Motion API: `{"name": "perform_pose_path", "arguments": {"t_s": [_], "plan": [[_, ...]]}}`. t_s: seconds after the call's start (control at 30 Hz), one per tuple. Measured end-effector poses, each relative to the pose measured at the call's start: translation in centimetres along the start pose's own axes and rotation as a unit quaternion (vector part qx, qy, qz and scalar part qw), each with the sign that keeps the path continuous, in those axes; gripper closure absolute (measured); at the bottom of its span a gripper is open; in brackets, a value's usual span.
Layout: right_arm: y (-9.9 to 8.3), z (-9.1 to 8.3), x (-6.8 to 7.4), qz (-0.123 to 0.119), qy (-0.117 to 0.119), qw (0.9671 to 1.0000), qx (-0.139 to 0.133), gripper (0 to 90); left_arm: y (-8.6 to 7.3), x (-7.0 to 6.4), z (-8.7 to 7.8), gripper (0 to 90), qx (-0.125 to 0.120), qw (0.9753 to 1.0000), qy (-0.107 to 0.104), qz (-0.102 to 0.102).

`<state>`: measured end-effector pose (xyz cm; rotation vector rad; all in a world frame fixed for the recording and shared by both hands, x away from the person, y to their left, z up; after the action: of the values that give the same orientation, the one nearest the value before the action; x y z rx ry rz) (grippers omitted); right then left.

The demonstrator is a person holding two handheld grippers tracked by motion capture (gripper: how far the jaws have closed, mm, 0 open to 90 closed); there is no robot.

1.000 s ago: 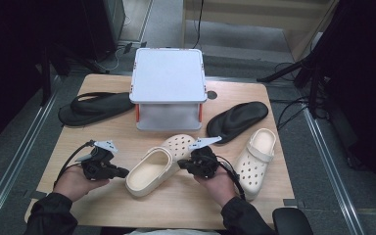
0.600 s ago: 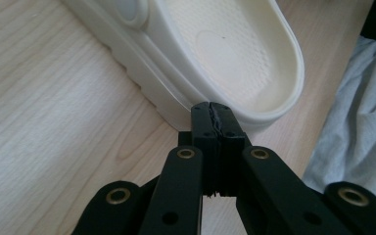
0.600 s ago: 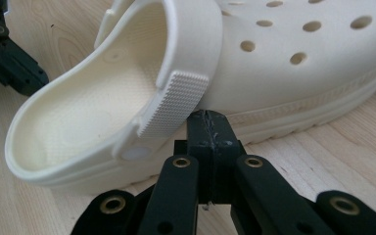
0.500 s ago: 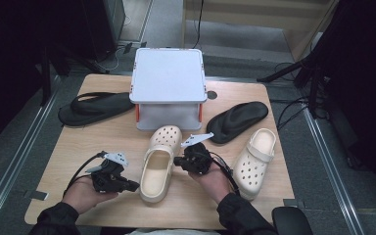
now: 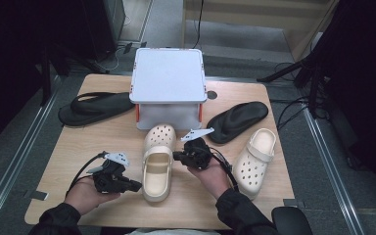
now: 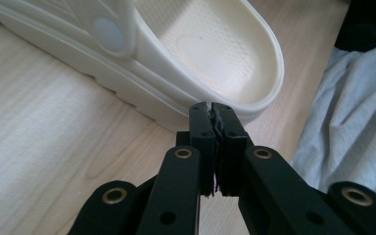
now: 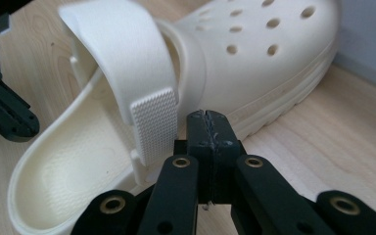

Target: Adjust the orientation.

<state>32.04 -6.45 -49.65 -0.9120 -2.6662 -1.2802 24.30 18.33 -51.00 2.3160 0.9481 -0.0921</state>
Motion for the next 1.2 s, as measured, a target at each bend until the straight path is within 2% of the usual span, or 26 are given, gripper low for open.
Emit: {"name": "perform_pose_path", "arguments": {"t_s": [0.1, 0.2, 0.23, 0.33, 0.4, 0.47, 0.5, 0.53, 0.57, 0.7, 0.77, 0.9, 0.97, 1.0, 1.03, 1.07, 1.13, 1.2], "plan": [[0.4, -1.2, 0.4, 0.0, 0.009, 0.9999, -0.013, 90.0, 0.3, 0.4, -0.8, 88.8, -0.024, 0.9996, 0.011, -0.005], [0.6, -1.8, 1.0, -0.005, 0.018, 0.9998, -0.011, 90.0, 0.6, 0.7, -1.1, 89.0, -0.036, 0.9991, 0.021, -0.008], [0.5, -2.2, 1.7, -0.017, 0.019, 0.9997, -0.006, 90.0, 0.8, 0.8, -1.3, 89.1, -0.044, 0.9986, 0.027, -0.012], [-0.2, -2.7, 2.2, -0.019, 0.018, 0.9997, -0.001, 90.0, 1.3, 0.9, -1.8, 89.2, -0.062, 0.9974, 0.033, -0.016], [-0.8, -2.8, 2.5, -0.012, 0.034, 0.9994, 0.0, 90.0, 1.6, 1.1, -2.0, 89.2, -0.069, 0.9968, 0.037, -0.015], [-0.9, -2.4, 2.8, -0.019, 0.041, 0.999, 0.001, 90.0, 2.0, 1.5, -2.1, 89.2, -0.076, 0.996, 0.043, -0.018], [-0.8, -2.1, 2.8, -0.023, 0.04, 0.9989, 0.0, 90.0, 2.0, 1.5, -2.1, 89.2, -0.076, 0.996, 0.043, -0.018], [-0.6, -1.8, 2.7, -0.024, 0.039, 0.999, -0.001, 90.0, 2.4, 2.1, -2.2, 89.2, -0.078, 0.9954, 0.051, -0.021], [-0.5, -1.4, 2.5, -0.023, 0.036, 0.9991, 0.002, 90.0, 2.5, 2.3, -2.2, 89.3, -0.08, 0.9953, 0.049, -0.025], [-0.1, -0.5, 1.6, -0.015, 0.025, 0.9995, 0.008, 90.0, 2.8, 3.4, -2.3, 89.2, -0.081, 0.9943, 0.058, -0.037], [0.0, -0.5, 1.4, -0.008, 0.033, 0.9994, 0.007, 90.0, 3.2, 4.0, -2.3, 89.2, -0.076, 0.9939, 0.066, -0.045], [0.2, -0.8, 1.2, -0.01, 0.027, 0.9996, 0.003, 90.0, 3.8, 4.8, -2.4, 88.7, -0.077, 0.9931, 0.07, -0.055], [0.2, -1.4, 1.2, -0.012, 0.025, 0.9996, -0.001, 90.0, 4.2, 5.2, -2.6, 87.6, -0.075, 0.9928, 0.073, -0.058], [0.1, -2.4, 1.3, -0.016, 0.019, 0.9997, -0.007, 90.0, 4.7, 5.7, -3.0, 87.4, -0.084, 0.9907, 0.08, -0.071], [0.0, -2.9, 1.2, -0.019, 0.017, 0.9996, -0.01, 90.0, 4.7, 5.7, -3.0, 87.3, -0.084, 0.9907, 0.08, -0.071], [-0.2, -3.4, 1.2, -0.02, 0.016, 0.9996, -0.013, 90.0, 5.0, 6.1, -3.3, 87.3, -0.091, 0.9886, 0.091, -0.078], [-0.3, -4.0, 1.1, -0.021, 0.016, 0.9995, -0.017, 90.0, 5.1, 6.2, -3.3, 87.0, -0.092, 0.988, 0.093, -0.083], [-0.7, -5.4, 1.1, -0.032, 0.011, 0.9991, -0.025, 90.0, 5.3, 6.4, -2.9, 86.6, -0.083, 0.9875, 0.107, -0.081]]}}
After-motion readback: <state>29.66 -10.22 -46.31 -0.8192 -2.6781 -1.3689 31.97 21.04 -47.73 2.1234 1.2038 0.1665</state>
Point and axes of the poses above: each handheld gripper's, and its own axes: z roughly forward along the jaws, y roughly out of its top, x roughly to its left, the point moved 2 cm from there along z, roughly forward along the jaws, and after that the axes turned 6 degrees about y, right-handed, at the moved point
